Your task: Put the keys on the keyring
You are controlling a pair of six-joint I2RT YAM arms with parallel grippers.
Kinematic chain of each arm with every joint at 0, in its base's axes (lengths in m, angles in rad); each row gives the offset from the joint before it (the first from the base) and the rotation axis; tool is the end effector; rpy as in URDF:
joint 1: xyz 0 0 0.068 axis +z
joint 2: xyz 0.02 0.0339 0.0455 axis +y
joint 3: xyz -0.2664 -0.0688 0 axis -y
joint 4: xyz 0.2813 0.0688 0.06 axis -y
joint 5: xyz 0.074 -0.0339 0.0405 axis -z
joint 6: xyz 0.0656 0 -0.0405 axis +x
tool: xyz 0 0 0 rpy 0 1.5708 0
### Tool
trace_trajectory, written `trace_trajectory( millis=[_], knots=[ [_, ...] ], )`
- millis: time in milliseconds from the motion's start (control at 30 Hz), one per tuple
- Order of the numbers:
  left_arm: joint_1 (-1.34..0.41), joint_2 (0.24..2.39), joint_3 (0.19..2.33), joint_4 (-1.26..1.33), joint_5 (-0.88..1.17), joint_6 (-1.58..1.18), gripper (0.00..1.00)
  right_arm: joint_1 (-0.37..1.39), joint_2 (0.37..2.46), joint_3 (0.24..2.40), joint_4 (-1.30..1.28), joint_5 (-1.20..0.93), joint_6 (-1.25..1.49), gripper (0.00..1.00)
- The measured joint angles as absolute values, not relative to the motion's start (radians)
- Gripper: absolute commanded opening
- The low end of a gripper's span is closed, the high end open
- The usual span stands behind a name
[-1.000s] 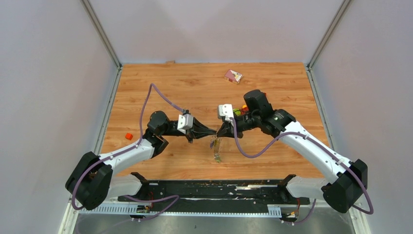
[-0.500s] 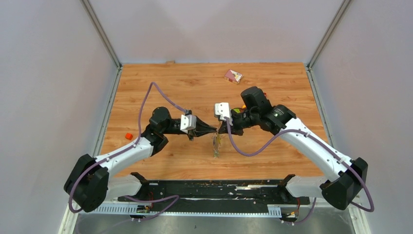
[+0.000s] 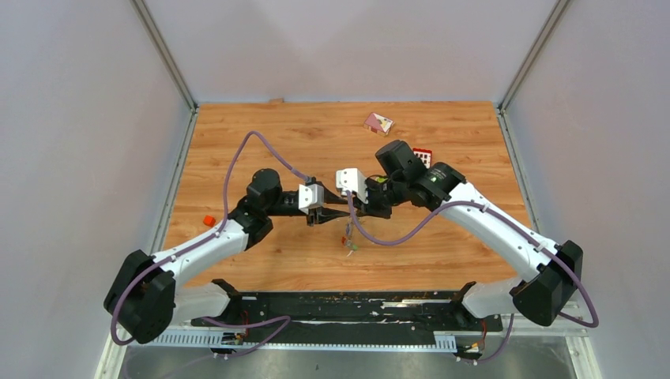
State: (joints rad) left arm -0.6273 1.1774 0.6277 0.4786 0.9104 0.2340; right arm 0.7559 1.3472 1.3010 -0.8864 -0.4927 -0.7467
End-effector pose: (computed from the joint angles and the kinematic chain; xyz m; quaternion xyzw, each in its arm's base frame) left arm 0.2149 -0.2198 0.2556 0.5467 0.4722 -0.4351 0.5375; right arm 0.2139 0.2443 0.3144 -0.6845 0.6207 0.2330 0.3032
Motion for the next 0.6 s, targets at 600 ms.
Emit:
trace_trajectory(
  millis=[600],
  knots=[
    [-0.629, 1.231, 0.627, 0.557, 0.933, 0.181, 0.29, 0.759, 1.361, 1.306, -0.879, -0.487, -0.738, 0.0]
  ],
)
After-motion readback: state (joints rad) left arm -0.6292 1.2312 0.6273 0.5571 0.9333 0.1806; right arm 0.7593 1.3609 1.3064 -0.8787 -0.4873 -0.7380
